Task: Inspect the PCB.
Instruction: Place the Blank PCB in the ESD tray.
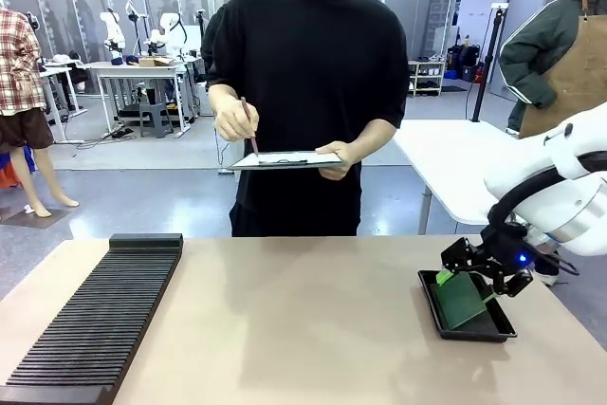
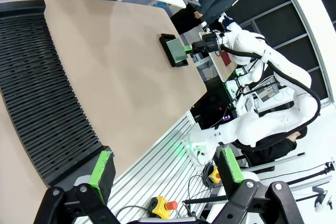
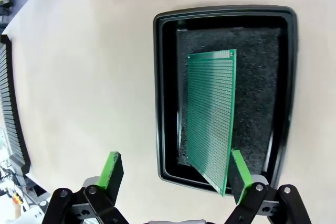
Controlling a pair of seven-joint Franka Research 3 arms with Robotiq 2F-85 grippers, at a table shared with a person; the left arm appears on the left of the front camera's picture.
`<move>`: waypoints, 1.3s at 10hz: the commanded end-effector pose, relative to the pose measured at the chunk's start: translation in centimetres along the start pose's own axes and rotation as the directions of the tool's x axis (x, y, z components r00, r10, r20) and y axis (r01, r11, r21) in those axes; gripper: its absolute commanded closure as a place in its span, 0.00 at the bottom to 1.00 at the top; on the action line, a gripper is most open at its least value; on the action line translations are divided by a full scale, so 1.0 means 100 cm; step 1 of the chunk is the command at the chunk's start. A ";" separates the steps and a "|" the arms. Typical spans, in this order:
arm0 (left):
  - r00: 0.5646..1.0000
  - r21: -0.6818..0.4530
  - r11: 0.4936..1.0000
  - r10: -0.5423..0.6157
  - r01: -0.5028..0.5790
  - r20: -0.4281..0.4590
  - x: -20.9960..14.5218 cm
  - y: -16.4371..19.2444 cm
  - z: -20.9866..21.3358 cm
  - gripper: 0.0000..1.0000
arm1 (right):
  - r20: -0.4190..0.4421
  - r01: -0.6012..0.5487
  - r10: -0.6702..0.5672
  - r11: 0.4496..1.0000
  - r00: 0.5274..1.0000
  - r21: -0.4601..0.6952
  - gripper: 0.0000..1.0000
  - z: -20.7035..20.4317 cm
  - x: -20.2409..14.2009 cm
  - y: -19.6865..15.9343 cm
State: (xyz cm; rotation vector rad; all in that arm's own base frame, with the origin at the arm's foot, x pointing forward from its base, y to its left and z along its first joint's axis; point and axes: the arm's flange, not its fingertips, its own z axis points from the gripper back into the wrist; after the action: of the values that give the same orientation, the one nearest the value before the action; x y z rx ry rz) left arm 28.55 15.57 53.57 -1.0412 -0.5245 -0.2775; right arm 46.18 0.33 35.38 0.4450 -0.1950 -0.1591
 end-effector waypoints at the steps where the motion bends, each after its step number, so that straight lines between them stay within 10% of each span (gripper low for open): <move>1: 1.000 0.011 1.000 0.007 -0.007 -0.011 -0.001 -0.001 -0.001 0.00 | 0.007 0.028 -0.027 0.998 1.000 -0.063 0.00 0.012 -0.007 0.010; 13: 1.000 0.011 1.000 0.007 -0.007 -0.011 -0.001 -0.001 -0.001 0.00 | 0.010 0.005 -0.004 0.999 1.000 -0.048 0.00 0.013 -0.001 0.006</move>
State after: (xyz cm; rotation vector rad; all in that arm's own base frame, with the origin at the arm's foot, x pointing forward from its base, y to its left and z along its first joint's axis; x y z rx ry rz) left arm 28.55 15.57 53.57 -1.0412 -0.5245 -0.2775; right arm 45.81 0.32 36.79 0.3998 -0.1979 -0.1735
